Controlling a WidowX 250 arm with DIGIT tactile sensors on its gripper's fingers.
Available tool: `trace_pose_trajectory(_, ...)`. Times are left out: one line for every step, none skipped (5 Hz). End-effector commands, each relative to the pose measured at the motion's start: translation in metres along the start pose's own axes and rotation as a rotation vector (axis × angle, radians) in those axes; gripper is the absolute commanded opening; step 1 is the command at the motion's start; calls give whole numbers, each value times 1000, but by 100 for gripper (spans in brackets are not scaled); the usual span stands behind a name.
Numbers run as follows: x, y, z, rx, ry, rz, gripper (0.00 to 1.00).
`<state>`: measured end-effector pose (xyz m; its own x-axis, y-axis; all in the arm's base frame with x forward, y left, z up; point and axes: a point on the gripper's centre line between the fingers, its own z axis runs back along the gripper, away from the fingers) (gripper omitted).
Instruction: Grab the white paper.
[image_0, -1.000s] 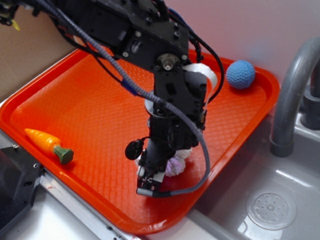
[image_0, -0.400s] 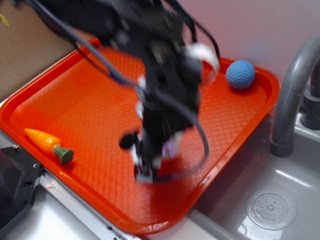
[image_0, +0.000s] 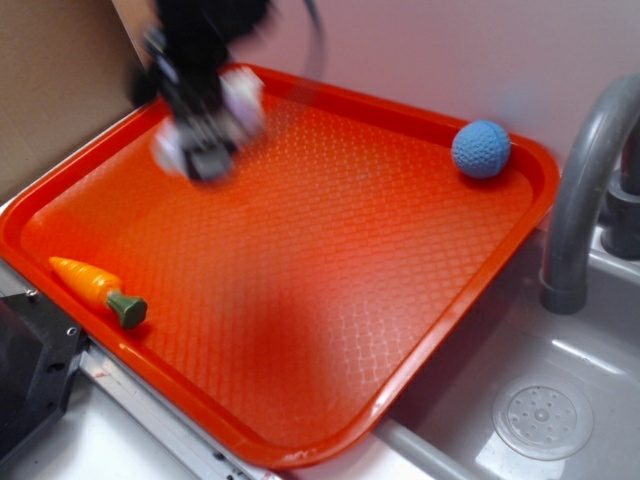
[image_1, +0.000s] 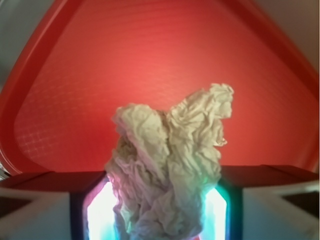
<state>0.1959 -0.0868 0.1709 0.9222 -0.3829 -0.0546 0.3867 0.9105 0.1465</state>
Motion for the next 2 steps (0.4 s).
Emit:
trace_pose_trajectory(-57,38,61,-45,-166,520,0)
trace_pose_trajectory(-42,44,51,-63,-143,552,0)
